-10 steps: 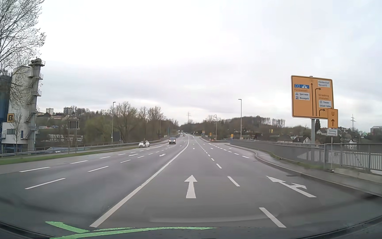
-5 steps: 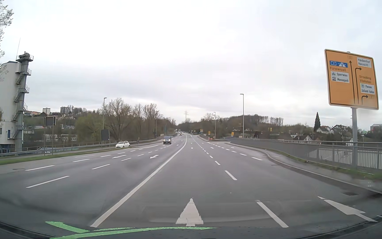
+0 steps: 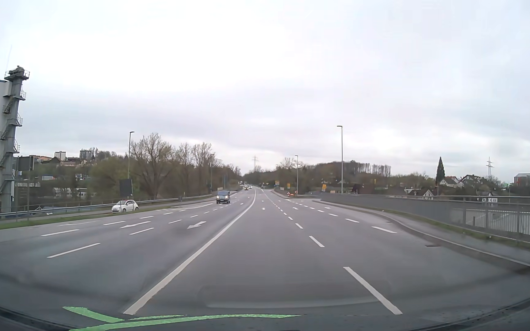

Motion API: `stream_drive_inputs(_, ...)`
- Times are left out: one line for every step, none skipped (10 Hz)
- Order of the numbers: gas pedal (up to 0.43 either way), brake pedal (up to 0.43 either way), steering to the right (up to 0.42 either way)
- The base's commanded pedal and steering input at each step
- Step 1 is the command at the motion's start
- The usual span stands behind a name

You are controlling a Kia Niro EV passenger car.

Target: Follow the waypoints while adhering to traffic rules and regulations

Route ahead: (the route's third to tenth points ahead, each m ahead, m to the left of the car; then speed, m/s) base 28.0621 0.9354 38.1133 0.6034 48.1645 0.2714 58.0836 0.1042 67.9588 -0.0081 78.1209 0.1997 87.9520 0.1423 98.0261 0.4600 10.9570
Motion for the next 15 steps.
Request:
stream_drive_inputs(0.157, 0.0, 0.006)
stream_drive_inputs(0.157, 0.0, 0.004)
stream_drive_inputs(0.169, 0.0, 0.003)
stream_drive_inputs(0.169, 0.0, 0.003)
stream_drive_inputs(0.169, 0.0, 0.003)
stream_drive_inputs(0.169, 0.0, 0.003)
stream_drive_inputs(0.177, 0.0, 0.003)
stream_drive_inputs(0.189, 0.0, 0.001)
stream_drive_inputs(0.189, 0.0, 0.0)
stream_drive_inputs(0.197, 0.0, 0.0)
stream_drive_inputs(0.197, 0.0, 0.0)
stream_drive_inputs(0.197, 0.0, 0.0)
stream_drive_inputs(0.209, 0.0, 0.0)
stream_drive_inputs(0.209, 0.0, 0.0)
stream_drive_inputs(0.209, 0.0, 0.0)
